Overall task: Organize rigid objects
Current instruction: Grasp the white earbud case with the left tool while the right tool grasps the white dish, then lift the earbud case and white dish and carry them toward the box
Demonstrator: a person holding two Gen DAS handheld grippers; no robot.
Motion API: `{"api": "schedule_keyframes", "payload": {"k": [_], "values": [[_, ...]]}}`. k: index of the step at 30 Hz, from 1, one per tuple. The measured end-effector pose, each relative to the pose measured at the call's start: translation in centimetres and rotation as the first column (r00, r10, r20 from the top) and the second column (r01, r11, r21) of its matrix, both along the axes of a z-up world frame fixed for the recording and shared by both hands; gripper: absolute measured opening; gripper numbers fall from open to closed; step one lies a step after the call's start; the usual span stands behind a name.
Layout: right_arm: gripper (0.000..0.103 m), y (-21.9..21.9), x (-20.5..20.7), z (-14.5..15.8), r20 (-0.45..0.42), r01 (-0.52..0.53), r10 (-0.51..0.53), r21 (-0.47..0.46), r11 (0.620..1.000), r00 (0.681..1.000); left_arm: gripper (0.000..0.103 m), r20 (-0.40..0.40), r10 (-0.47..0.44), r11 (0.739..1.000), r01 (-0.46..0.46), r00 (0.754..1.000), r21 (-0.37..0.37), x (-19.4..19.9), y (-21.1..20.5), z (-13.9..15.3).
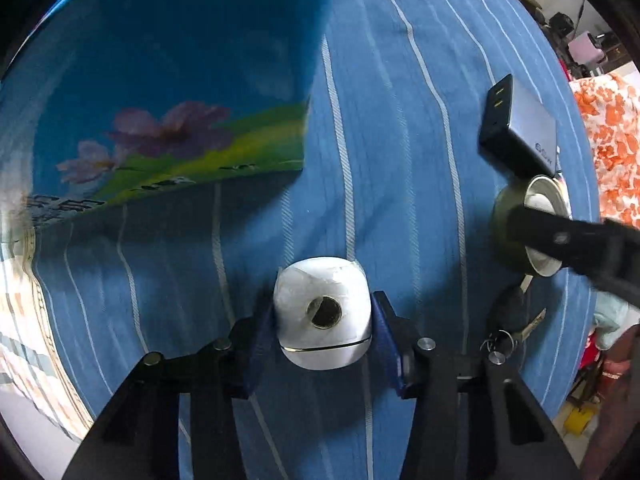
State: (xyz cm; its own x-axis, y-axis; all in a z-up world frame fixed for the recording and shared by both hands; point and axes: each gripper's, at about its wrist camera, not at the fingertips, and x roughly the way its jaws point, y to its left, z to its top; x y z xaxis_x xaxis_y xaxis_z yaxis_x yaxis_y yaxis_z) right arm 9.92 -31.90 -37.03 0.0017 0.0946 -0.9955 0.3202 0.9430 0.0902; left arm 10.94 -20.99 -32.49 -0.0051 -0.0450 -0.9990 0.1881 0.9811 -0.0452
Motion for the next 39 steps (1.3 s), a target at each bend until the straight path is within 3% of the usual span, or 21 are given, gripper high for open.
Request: {"api": "schedule_keyframes", "payload": {"k": [2, 4, 13, 20, 25, 31, 39], "values": [[0.08, 0.1, 0.2, -0.8, -0.013, 0.01, -0.01, 0.007, 1.0, 1.0, 0.044, 0.014, -0.008, 1.0, 0.007, 1.0, 0.013, -0.3, -0.7, -0.2], [0.069, 0.7, 0.3, -0.6, 0.006, -0.007, 0.008, -0.058, 0.998, 1.0, 0.044, 0.024, -0.007, 1.0, 0.006, 1.0, 0.011, -0.7, -0.9, -0.2], [0.068, 1.7, -1.4, -0.4, 0.014, -0.046, 0.047, -0.095, 0.994, 0.999, 0.044, 0.045, -0.006, 1.0, 0.006, 0.999, 0.007, -1.0, 0.2, 0.9], [0.068, 2.4, -4.0, 2.5, 0.06, -0.075, 0.082, -0.116, 0.99, 0.995, 0.044, 0.103, -0.034, 0.999, 0.036, 0.994, -0.026, -2.5, 0.8, 4.0], [0.068, 4.1, -5.4, 6.0, 0.1, -0.117, 0.131, -0.13, 0.985, 0.986, 0.044, 0.173, -0.038, 0.997, 0.05, 0.984, -0.061, -3.0, 1.4, 8.2], [0.068, 7.0, -6.5, 11.4, 0.162, -0.168, 0.187, -0.123, 0.978, 0.969, 0.044, 0.281, -0.017, 0.994, 0.045, 0.96, -0.096, -2.0, 4.9, 14.4], [0.068, 13.6, -4.9, 20.4, 0.323, -0.212, 0.232, -0.098, 0.972, 0.917, 0.044, 0.448, 0.031, 0.996, 0.012, 0.893, -0.091, 0.5, 10.1, 23.1]]}}
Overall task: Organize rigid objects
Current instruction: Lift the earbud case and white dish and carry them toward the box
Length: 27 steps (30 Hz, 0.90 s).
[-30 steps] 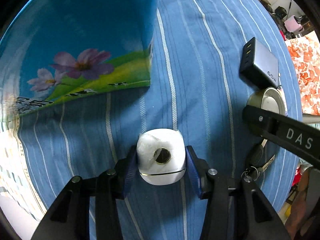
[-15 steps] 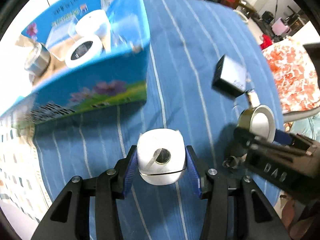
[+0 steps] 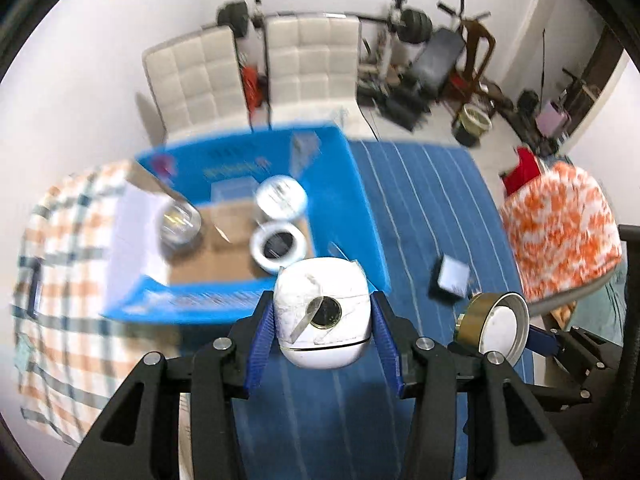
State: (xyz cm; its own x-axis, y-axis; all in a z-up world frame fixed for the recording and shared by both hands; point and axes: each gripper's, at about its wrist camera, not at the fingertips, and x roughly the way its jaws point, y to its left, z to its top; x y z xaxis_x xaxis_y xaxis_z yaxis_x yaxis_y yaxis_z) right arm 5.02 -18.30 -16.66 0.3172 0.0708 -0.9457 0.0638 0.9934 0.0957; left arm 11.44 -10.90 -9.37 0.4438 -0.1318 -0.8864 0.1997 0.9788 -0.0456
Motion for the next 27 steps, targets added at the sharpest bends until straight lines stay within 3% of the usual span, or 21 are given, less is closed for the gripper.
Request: {"api": "schedule_keyframes", "payload": {"k": [9, 17, 21, 27], "values": [[0.068, 8.2, 2.8, 6.7, 0.156, -0.059, 0.058, 0.001, 0.998, 0.986, 0.044, 0.109, 0.074, 0.996, -0.078, 0.991, 0.04, -0.1, 7.3, 4.5], [0.068, 13.5, 3.8, 8.0, 0.193, -0.102, 0.105, -0.022, 0.995, 0.976, 0.044, 0.121, 0.116, 0.993, -0.119, 0.986, 0.019, 0.3, 11.8, 5.0], [0.068, 14.8, 5.7, 5.3, 0.17, -0.129, 0.121, 0.039, 0.991, 0.978, 0.044, 0.059, 0.139, 0.99, -0.139, 0.989, -0.002, 2.2, 14.0, 2.6], [0.068, 15.5, 10.7, -5.7, -0.007, -0.134, 0.139, 0.226, 0.965, 0.99, 0.044, -0.187, 0.151, 0.983, -0.168, 0.971, -0.079, 7.9, 17.1, -5.9]]}}
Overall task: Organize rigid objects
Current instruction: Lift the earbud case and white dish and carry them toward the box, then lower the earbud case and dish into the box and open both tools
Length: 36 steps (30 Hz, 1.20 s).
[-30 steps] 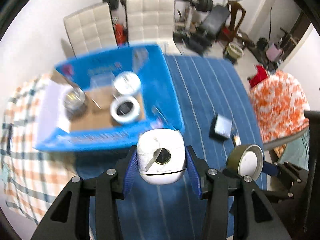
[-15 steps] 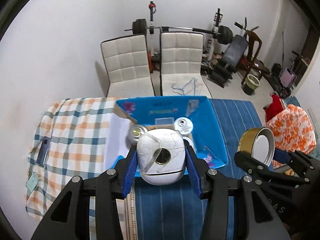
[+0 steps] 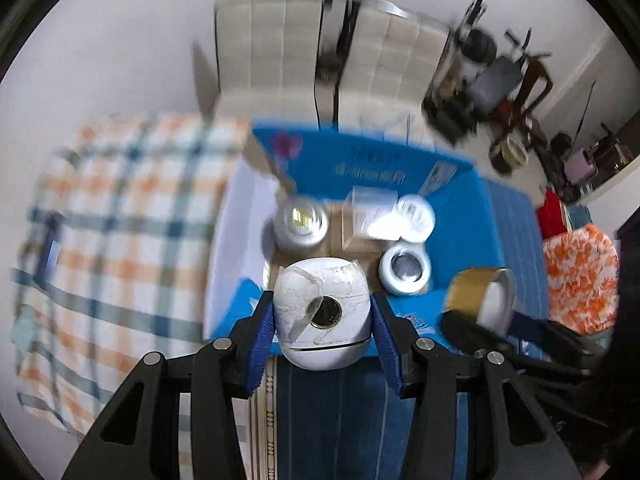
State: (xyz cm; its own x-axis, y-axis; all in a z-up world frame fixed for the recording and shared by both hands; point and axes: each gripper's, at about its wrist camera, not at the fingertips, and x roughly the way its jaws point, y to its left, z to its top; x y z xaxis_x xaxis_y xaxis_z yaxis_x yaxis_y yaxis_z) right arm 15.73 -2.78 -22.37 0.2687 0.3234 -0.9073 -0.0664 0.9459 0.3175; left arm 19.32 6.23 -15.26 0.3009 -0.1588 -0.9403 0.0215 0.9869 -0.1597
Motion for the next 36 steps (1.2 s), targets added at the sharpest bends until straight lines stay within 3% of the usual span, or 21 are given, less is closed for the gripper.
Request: {"api": "schedule_keyframes", "payload": {"k": [4, 13, 28, 32, 36], "values": [[0.068, 0.5, 2.0, -5.8, -0.082, -0.001, 0.003, 0.02, 1.0, 0.997, 0.044, -0.118, -0.002, 1.0, -0.001, 0.993, -0.028, 3.3, 0.7, -5.3], [0.068, 3.4, 5.8, -12.1, -0.171, -0.063, 0.046, -0.095, 0.994, 0.984, 0.044, -0.296, -0.047, 0.999, 0.04, 0.954, -0.031, 7.6, 0.4, -11.7], [0.069, 4.7, 8.6, -16.9, -0.318, -0.079, 0.034, -0.13, 0.988, 0.948, 0.044, -0.434, -0.061, 0.998, 0.064, 0.899, -0.007, 8.7, 0.1, -15.5], [0.082, 4.3, 8.5, -17.3, -0.329, -0.087, 0.036, -0.141, 0.986, 0.944, 0.045, -0.449, -0.057, 0.998, 0.063, 0.892, -0.001, 8.6, 0.1, -15.5], [0.086, 3.5, 7.8, -16.4, -0.315, -0.087, 0.03, -0.166, 0.982, 0.949, 0.058, -0.437, -0.072, 0.997, 0.077, 0.896, -0.006, 8.1, -0.6, -14.2]]}}
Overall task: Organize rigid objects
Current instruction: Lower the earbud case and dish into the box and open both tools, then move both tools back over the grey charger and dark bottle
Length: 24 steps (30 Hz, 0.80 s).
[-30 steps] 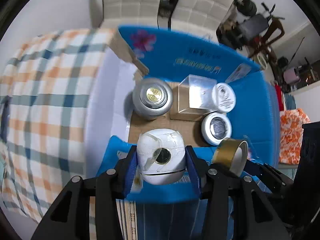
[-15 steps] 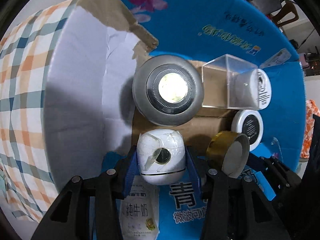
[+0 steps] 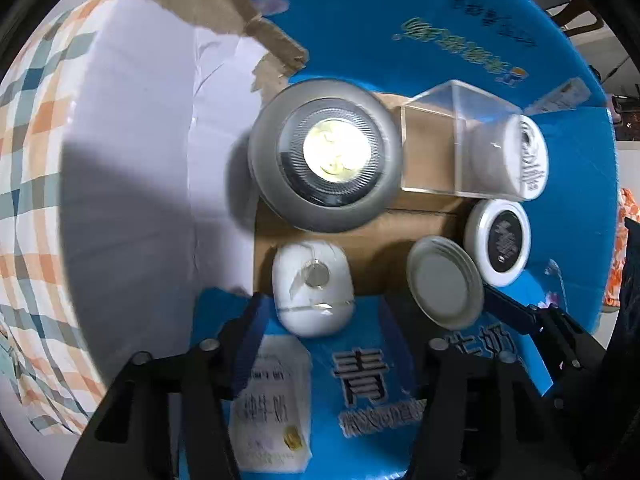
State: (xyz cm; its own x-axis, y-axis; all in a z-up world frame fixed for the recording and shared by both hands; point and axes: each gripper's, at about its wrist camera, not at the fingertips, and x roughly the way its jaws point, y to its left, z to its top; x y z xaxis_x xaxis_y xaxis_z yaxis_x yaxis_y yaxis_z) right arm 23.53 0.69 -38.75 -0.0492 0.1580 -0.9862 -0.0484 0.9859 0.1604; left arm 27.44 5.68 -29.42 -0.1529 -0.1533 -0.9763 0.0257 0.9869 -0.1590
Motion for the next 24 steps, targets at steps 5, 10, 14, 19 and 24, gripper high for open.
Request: {"api": "schedule_keyframes", "payload": {"k": [5, 10, 14, 19, 24], "values": [[0.093, -1.4, -1.3, 2.0, 0.043, -0.001, 0.005, -0.077, 0.997, 0.999, 0.101, 0.072, -0.047, 0.996, 0.042, 0.996, 0.076, -1.5, -1.6, 3.0], [0.094, -2.9, -2.6, 5.2, 0.113, 0.016, -0.004, -0.11, 0.994, 0.994, 0.101, 0.153, -0.053, 0.993, 0.036, 0.987, 0.11, -3.6, -1.9, 6.4], [0.094, -3.8, -3.9, 8.5, 0.171, 0.029, -0.01, -0.108, 0.994, 0.985, 0.101, 0.242, -0.033, 0.993, 0.005, 0.97, 0.117, -5.9, -1.6, 9.8], [0.094, -4.2, -6.3, 13.6, 0.227, 0.042, -0.017, -0.11, 0.993, 0.974, 0.101, 0.349, -0.023, 0.991, -0.025, 0.937, 0.134, -8.1, -0.6, 13.9], [0.094, -4.0, -8.7, 18.2, 0.29, 0.042, -0.014, -0.087, 0.995, 0.957, 0.101, 0.403, -0.002, 0.989, -0.058, 0.915, 0.135, -8.8, -0.4, 17.0]]}}
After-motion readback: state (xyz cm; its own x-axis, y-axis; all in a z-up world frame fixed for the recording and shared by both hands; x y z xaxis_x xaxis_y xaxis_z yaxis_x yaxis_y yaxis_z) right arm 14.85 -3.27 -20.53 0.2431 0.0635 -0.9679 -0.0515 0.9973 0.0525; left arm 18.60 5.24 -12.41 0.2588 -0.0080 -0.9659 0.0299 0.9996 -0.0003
